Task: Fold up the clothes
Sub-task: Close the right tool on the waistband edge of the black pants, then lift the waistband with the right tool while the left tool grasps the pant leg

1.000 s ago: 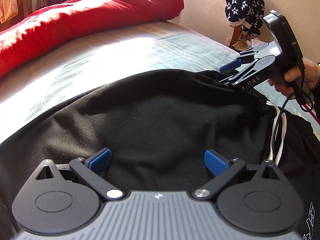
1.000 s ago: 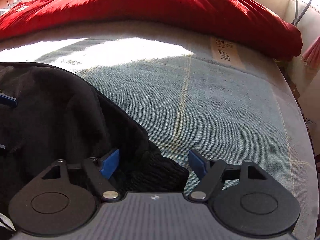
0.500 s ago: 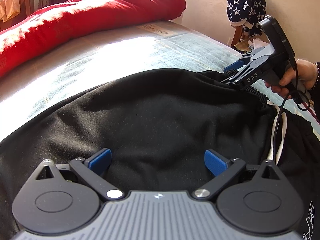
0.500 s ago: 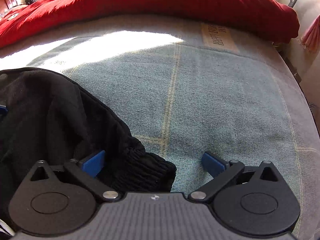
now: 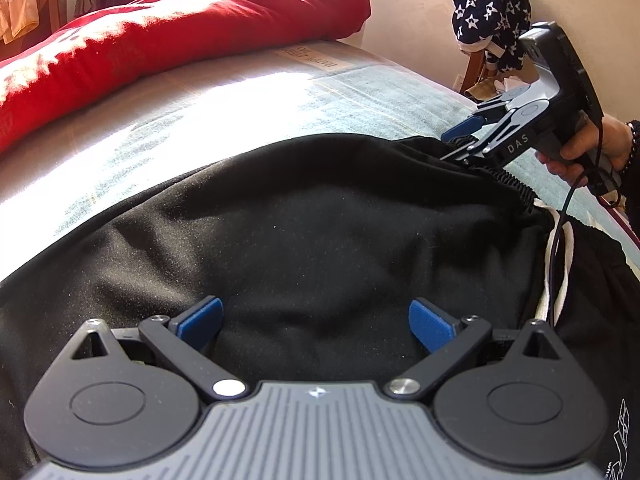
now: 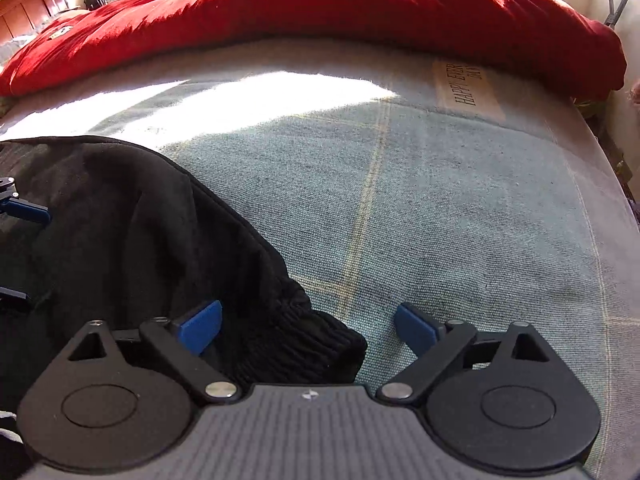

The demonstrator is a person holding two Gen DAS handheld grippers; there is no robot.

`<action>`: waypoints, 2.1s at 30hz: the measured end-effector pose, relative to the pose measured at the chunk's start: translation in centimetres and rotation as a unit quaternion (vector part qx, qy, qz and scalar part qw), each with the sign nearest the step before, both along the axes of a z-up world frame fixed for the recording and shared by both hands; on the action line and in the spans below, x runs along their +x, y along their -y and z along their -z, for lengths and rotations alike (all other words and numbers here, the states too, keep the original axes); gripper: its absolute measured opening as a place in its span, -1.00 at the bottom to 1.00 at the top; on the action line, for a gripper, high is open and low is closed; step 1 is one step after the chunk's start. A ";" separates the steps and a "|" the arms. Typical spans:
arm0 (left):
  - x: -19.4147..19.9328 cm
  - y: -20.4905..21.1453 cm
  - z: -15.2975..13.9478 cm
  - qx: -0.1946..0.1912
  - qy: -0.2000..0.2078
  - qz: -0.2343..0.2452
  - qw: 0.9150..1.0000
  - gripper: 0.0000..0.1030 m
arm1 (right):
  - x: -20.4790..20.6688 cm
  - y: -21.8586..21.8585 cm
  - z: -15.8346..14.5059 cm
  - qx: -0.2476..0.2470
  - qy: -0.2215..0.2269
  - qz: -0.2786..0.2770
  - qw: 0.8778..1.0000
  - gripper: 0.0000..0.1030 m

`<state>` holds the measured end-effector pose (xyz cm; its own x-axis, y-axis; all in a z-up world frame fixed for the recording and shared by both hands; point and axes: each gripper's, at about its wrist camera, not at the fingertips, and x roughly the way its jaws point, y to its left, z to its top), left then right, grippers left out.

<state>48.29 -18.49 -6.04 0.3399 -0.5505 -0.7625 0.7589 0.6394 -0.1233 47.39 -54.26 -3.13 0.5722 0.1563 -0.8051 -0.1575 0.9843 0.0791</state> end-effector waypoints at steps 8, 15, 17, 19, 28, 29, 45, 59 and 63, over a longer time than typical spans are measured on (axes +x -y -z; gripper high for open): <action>-0.1 0.1 0.1 0.001 0.001 -0.001 1.000 0.94 | 1.8 -1.7 -0.6 -0.010 -0.011 -0.083 0.996 -0.28; -0.1 -0.1 0.0 0.003 0.000 0.000 1.000 0.94 | 2.1 -2.8 0.2 -0.034 -0.009 -0.099 0.994 -0.88; -0.2 0.0 -0.4 0.004 0.007 -0.002 1.000 0.94 | 1.8 -3.3 -0.2 -0.064 0.003 -0.095 0.993 -0.89; -0.3 0.0 -0.8 0.002 0.012 -0.004 1.000 0.94 | 2.0 -2.9 -0.6 -0.069 0.009 -0.078 0.994 -0.89; -0.2 -1.0 -1.3 -0.005 0.010 -0.007 1.000 0.93 | 3.4 0.1 -1.1 0.066 0.000 -0.081 0.995 -0.56; -0.2 -1.0 -1.4 -0.005 0.011 -0.005 1.000 0.93 | 3.8 0.6 -0.9 0.090 -0.006 -0.084 0.992 -0.44; 1.7 -0.3 -4.0 0.020 0.079 0.010 0.997 0.89 | 0.2 -1.9 -4.5 0.076 0.042 -0.119 0.989 -0.93; -0.6 6.8 -5.3 0.179 0.257 0.219 0.924 0.57 | -7.2 -8.1 -8.2 0.044 0.059 -0.193 0.978 -0.93; -2.6 7.6 -4.6 0.204 0.258 0.296 0.897 0.23 | -8.7 -9.6 -7.8 0.026 0.050 -0.209 0.976 -0.93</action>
